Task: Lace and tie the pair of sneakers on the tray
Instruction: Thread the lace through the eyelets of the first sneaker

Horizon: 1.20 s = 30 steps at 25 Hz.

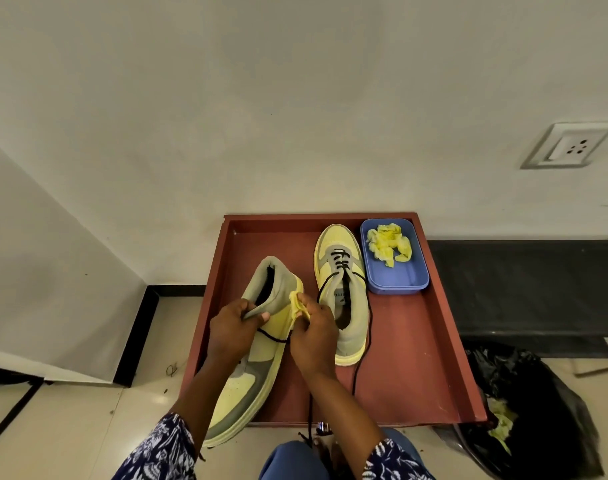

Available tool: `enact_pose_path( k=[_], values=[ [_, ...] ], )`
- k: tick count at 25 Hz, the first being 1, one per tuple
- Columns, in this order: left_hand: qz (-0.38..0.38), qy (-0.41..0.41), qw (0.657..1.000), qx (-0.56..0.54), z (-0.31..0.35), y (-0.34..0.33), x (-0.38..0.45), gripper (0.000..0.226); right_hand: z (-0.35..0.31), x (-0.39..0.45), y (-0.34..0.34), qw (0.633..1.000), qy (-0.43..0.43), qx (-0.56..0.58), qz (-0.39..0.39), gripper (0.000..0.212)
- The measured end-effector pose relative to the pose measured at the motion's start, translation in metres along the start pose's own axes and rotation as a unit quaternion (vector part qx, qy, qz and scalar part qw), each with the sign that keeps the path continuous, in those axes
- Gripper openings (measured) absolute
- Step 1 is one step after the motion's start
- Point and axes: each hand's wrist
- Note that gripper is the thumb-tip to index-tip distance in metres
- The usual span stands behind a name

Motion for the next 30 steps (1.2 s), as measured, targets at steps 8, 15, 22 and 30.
enact_pose_path(
  k=[8, 15, 22, 30],
  values=[
    [-0.069, -0.032, 0.993, -0.088, -0.012, 0.018, -0.019, 0.022, -0.008, -0.006, -0.01, 0.997, 0.07, -0.017, 0.033, 0.031],
    [-0.072, -0.061, 0.988, -0.122, -0.011, 0.018, -0.031, 0.02, -0.025, 0.05, 0.003, 0.985, 0.049, -0.168, -0.014, 0.032],
    [-0.047, -0.051, 0.984, -0.161, -0.006, 0.017, -0.03, 0.018, 0.007, -0.023, -0.019, 0.987, 0.148, -0.048, 0.036, 0.027],
    [-0.068, -0.068, 0.981, -0.167, -0.004, 0.02, -0.036, 0.016, -0.015, 0.029, -0.008, 0.989, 0.094, -0.108, 0.045, 0.03]
  ],
)
Point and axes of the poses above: each hand's wrist, its own x-axis towards the middle knuckle, its own y-axis out of the back of the hand, z = x × y, and after that the axes turned 9 degrees about x, right-handed
